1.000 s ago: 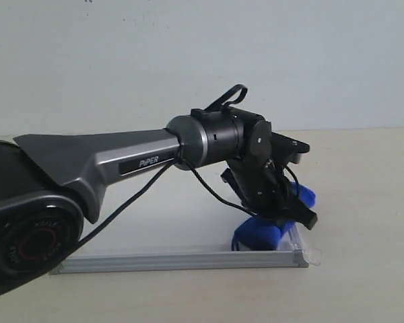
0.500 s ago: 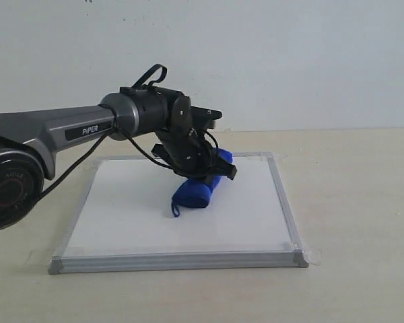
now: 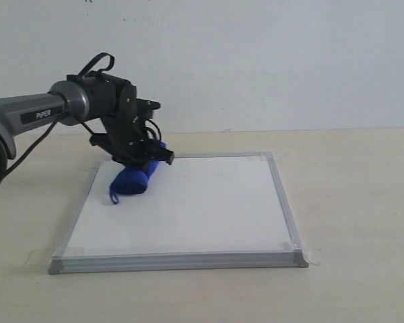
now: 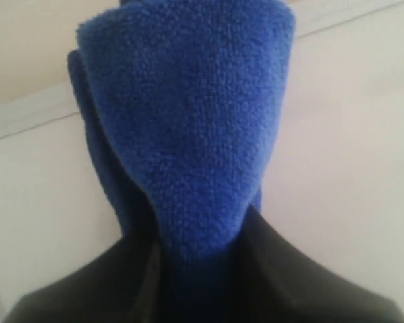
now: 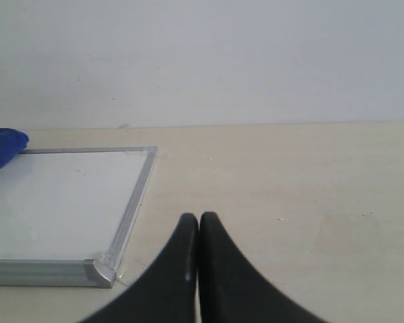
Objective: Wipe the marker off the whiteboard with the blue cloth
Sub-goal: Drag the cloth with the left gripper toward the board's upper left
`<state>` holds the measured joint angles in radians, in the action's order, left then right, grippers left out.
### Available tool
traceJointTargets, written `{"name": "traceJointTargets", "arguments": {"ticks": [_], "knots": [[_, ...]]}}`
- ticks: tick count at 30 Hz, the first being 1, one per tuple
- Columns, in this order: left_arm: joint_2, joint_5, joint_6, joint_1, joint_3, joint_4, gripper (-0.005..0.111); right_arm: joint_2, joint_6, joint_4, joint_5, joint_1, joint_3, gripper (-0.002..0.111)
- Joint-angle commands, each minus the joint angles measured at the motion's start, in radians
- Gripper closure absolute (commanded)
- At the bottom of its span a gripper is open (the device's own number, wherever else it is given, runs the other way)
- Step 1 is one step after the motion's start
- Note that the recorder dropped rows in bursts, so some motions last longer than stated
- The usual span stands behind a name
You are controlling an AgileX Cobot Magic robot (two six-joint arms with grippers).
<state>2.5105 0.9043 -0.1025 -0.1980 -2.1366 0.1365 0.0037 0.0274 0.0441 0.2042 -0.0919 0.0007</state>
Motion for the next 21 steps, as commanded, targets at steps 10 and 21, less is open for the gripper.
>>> {"name": "traceJointTargets", "arguments": {"ticks": [10,21], "knots": [[0.004,0.029,0.263,-0.131,-0.038,-0.270,0.103,-0.004,-0.004,-0.002,-0.005,0.002,-0.001,0.108],[0.013,0.187,0.008,-0.126,-0.052,0.220,0.103,-0.004,-0.004,-0.002,-0.005,0.002,-0.001,0.108]]}}
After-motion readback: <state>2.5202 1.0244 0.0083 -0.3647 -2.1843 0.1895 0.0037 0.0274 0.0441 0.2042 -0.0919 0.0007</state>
